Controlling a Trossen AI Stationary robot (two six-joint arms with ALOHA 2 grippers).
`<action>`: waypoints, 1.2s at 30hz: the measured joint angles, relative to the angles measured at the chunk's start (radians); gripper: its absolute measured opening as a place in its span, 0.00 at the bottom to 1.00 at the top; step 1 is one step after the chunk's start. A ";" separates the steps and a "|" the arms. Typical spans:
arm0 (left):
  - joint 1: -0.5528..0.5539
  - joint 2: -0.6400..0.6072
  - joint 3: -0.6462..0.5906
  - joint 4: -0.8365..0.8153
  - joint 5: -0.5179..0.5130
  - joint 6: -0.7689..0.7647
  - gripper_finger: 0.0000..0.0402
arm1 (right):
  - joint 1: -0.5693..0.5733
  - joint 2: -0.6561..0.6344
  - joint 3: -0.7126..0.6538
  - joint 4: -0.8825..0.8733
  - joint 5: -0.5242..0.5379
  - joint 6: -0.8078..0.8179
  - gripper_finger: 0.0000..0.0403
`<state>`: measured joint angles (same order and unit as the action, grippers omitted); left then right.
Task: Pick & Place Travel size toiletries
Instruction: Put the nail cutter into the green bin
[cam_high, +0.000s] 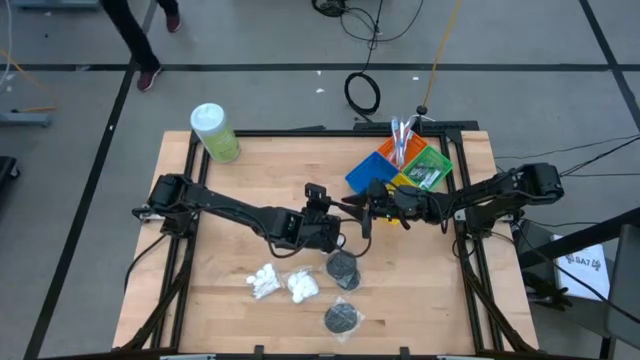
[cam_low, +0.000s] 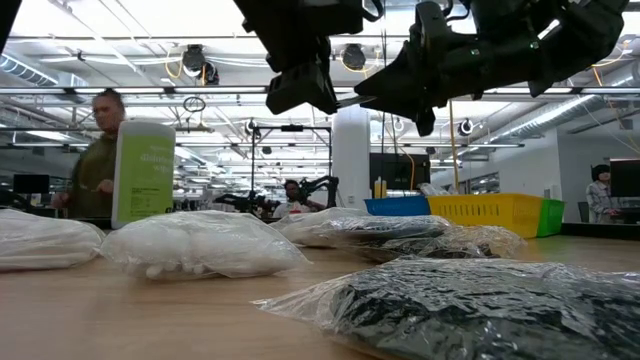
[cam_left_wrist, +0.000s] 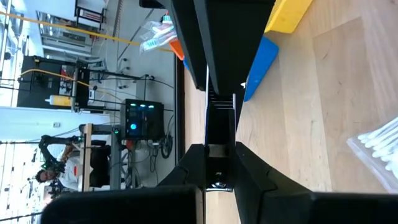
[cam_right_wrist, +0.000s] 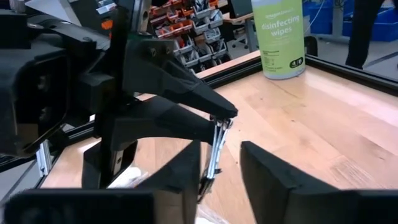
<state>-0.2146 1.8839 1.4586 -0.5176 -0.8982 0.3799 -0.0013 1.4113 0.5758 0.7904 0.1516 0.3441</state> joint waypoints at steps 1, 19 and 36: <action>0.000 0.000 0.000 0.000 0.000 0.000 0.08 | 0.000 0.000 0.000 0.000 0.000 0.000 0.22; -0.077 -0.082 0.021 0.151 0.127 -0.116 0.38 | -0.050 0.000 0.000 -0.061 -0.049 -0.094 0.01; -0.055 -0.382 -0.435 0.533 0.280 -0.375 0.46 | 0.023 -0.515 0.001 -1.325 0.825 0.240 0.01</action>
<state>-0.2695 1.5021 1.0233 0.0151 -0.6186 0.0051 0.0222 0.8964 0.5766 -0.5345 0.9765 0.5843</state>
